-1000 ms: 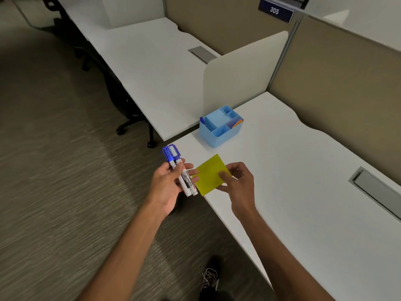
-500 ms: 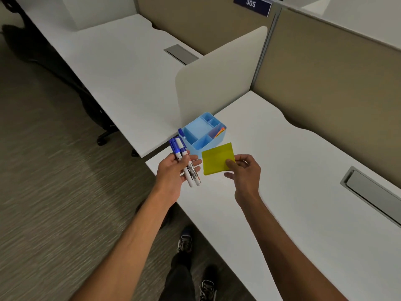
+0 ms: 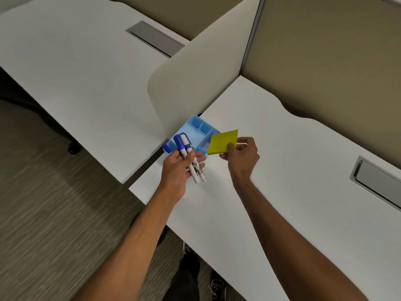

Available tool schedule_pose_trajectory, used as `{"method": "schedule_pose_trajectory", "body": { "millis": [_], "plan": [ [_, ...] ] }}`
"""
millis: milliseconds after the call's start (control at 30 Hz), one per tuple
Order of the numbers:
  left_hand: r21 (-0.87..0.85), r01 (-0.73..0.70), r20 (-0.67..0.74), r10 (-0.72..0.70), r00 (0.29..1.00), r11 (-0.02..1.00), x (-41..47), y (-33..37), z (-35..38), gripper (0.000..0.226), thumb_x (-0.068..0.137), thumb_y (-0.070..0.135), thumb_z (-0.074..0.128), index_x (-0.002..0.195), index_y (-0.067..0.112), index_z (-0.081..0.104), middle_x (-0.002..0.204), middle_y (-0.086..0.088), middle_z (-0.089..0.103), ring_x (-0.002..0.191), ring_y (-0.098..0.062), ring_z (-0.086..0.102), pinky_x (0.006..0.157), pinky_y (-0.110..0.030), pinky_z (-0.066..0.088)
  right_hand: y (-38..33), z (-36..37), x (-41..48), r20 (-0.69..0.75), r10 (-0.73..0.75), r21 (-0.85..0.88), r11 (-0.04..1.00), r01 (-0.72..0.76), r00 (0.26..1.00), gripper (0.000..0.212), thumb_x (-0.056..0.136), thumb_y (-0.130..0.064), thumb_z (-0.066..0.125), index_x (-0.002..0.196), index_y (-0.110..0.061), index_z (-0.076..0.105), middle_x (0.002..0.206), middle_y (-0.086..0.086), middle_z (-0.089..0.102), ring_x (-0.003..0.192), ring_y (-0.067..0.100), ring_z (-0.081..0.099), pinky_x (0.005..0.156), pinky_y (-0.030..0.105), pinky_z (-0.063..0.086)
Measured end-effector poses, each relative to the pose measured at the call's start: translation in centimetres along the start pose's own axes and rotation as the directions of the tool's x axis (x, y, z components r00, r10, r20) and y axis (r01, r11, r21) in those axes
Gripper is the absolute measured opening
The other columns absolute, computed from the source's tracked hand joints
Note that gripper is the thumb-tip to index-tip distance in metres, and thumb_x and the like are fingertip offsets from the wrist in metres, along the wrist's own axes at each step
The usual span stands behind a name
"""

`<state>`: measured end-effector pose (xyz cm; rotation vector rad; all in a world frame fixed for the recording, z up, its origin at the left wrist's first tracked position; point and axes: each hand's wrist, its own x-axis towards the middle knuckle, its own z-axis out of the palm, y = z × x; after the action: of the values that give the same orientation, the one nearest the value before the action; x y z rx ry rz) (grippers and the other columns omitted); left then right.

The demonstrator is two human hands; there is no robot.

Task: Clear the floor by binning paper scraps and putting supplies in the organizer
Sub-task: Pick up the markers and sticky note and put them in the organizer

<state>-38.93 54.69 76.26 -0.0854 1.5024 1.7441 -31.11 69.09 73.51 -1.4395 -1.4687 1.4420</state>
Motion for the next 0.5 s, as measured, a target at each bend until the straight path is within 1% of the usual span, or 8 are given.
{"method": "schedule_pose_trajectory", "body": {
  "millis": [133,200,267,333,367,400,467,500],
  "plan": [
    [0.015,0.052,-0.009,-0.052,0.999,0.999,2.8,0.3,0.0,0.039,0.099,0.013,0.058,0.137,0.006,0.051,0.123,-0.021,0.069,0.108,-0.035,0.072,0.098,-0.051,0.056,0.8,3.1,2.3,-0.03,0.002,-0.071,0.997,-0.004,1.0,0.017,0.087,-0.007,0.063,0.1,-0.012,0.054,0.082,0.011,0.069,0.059,0.021,0.074,0.045,0.017,0.053],
    [0.015,0.072,-0.017,-0.071,0.997,0.997,3.9,0.3,-0.1,0.04,0.099,0.013,0.058,0.137,0.006,0.05,0.125,-0.021,0.068,0.108,-0.035,0.071,0.098,-0.052,0.055,1.4,4.4,3.1,-0.038,0.005,-0.116,0.993,-0.009,0.999,0.018,0.087,-0.006,0.064,0.099,-0.012,0.052,0.086,0.012,0.068,0.064,0.024,0.075,0.045,0.017,0.053],
    [0.018,0.088,-0.021,-0.088,0.996,0.996,4.6,0.3,-0.2,0.037,0.099,0.014,0.059,0.134,0.009,0.052,0.125,-0.021,0.068,0.108,-0.034,0.071,0.095,-0.05,0.057,1.9,5.5,3.8,-0.052,0.026,-0.171,0.985,-0.035,0.998,0.021,0.086,-0.006,0.066,0.097,-0.013,0.051,0.087,0.01,0.064,0.07,0.028,0.074,0.05,0.025,0.059],
    [0.026,0.102,-0.017,-0.102,0.995,0.994,5.3,0.4,-0.4,0.03,0.099,0.014,0.058,0.129,0.012,0.054,0.125,-0.021,0.068,0.109,-0.034,0.071,0.095,-0.05,0.057,2.4,6.4,4.4,-0.065,0.069,-0.207,0.975,-0.081,0.995,0.022,0.084,-0.005,0.068,0.091,-0.014,0.05,0.082,0.005,0.059,0.074,0.032,0.073,0.06,0.04,0.064],
    [0.028,0.11,-0.017,-0.109,0.994,0.994,5.6,0.4,-0.4,0.029,0.099,0.014,0.058,0.127,0.013,0.054,0.126,-0.021,0.068,0.11,-0.035,0.07,0.097,-0.052,0.056,2.6,6.8,4.7,-0.07,0.083,-0.221,0.97,-0.097,0.994,0.023,0.083,-0.005,0.069,0.088,-0.015,0.049,0.078,0.002,0.056,0.075,0.032,0.072,0.063,0.044,0.063],
    [0.031,0.116,-0.019,-0.116,0.993,0.993,5.8,0.4,-0.5,0.029,0.099,0.014,0.058,0.128,0.013,0.055,0.126,-0.021,0.068,0.112,-0.035,0.069,0.099,-0.054,0.054,2.9,7.1,5.0,-0.076,0.089,-0.237,0.966,-0.104,0.993,0.024,0.083,-0.005,0.07,0.086,-0.015,0.049,0.075,-0.001,0.054,0.076,0.032,0.071,0.063,0.045,0.063],
    [0.04,0.125,-0.023,-0.124,0.992,0.991,6.4,0.4,-0.7,0.031,0.099,0.014,0.058,0.129,0.012,0.054,0.126,-0.02,0.068,0.114,-0.036,0.068,0.102,-0.056,0.051,3.2,7.8,5.5,-0.096,0.082,-0.283,0.953,-0.106,0.992,0.024,0.082,-0.009,0.073,0.084,-0.015,0.049,0.071,-0.005,0.049,0.073,0.026,0.067,0.055,0.035,0.058],
    [0.044,0.127,-0.023,-0.126,0.992,0.991,6.7,0.4,-0.8,0.031,0.099,0.014,0.058,0.13,0.012,0.054,0.126,-0.02,0.068,0.114,-0.037,0.069,0.102,-0.056,0.051,3.4,8.2,5.8,-0.107,0.08,-0.314,0.943,-0.11,0.991,0.024,0.082,-0.012,0.075,0.087,-0.014,0.052,0.071,-0.007,0.048,0.072,0.022,0.063,0.051,0.027,0.051]
  ]
}}
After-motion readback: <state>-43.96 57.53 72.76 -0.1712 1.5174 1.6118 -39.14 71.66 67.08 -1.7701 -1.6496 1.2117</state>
